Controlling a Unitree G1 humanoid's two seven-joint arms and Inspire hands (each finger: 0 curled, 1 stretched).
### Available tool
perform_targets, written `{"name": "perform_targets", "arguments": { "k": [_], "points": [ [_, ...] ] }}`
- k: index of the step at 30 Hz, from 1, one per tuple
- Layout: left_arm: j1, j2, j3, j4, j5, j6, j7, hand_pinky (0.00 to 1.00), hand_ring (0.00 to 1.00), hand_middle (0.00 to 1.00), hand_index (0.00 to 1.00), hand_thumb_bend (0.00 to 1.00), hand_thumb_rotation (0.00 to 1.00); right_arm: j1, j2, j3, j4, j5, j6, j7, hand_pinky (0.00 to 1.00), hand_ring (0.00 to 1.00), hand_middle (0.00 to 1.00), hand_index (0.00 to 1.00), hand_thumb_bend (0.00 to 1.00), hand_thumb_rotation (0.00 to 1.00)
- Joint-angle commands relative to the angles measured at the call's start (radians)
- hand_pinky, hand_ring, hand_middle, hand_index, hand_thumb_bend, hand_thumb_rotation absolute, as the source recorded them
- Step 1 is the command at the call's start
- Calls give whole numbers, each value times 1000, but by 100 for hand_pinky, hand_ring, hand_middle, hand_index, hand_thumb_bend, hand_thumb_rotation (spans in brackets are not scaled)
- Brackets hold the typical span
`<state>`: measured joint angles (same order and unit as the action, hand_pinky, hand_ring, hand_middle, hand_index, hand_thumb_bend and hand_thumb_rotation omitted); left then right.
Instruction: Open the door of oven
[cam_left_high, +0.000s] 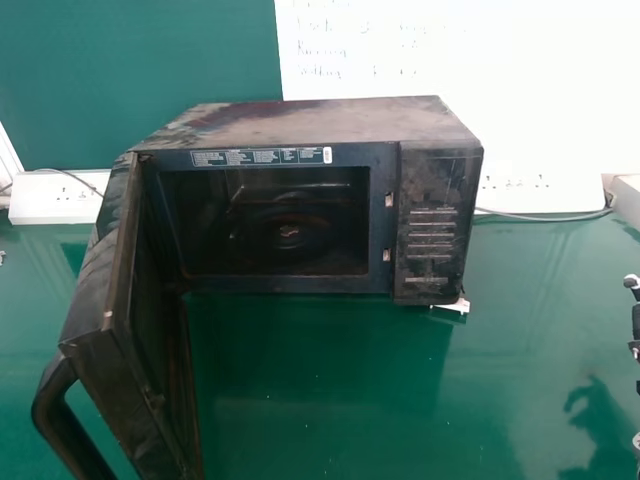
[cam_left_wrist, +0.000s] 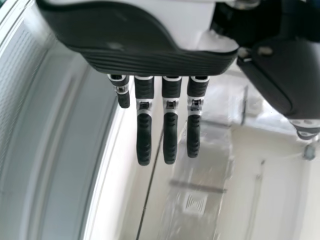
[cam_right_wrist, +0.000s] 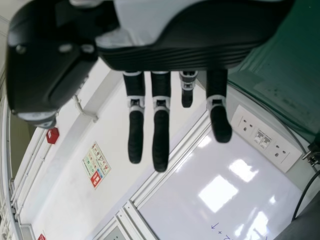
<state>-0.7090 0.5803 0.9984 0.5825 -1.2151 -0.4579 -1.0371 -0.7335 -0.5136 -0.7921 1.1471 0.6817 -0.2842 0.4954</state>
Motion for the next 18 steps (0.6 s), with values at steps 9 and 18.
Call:
{"name": "perform_targets", "arguments": {
  "k": [9, 18],
  "points": [
    [-42, -37, 37, -30, 2, -19, 68, 15, 23, 31, 40, 85, 41, 2, 1, -1, -7, 3, -8, -4, 41, 50, 61, 69, 100, 88],
    [-20, -70, 15, -94, 28, 16, 40, 13, 21, 29, 45, 83, 41, 3, 4, 0, -9, 1, -9, -14, 40, 49, 59, 67, 100, 88]
  ]
}}
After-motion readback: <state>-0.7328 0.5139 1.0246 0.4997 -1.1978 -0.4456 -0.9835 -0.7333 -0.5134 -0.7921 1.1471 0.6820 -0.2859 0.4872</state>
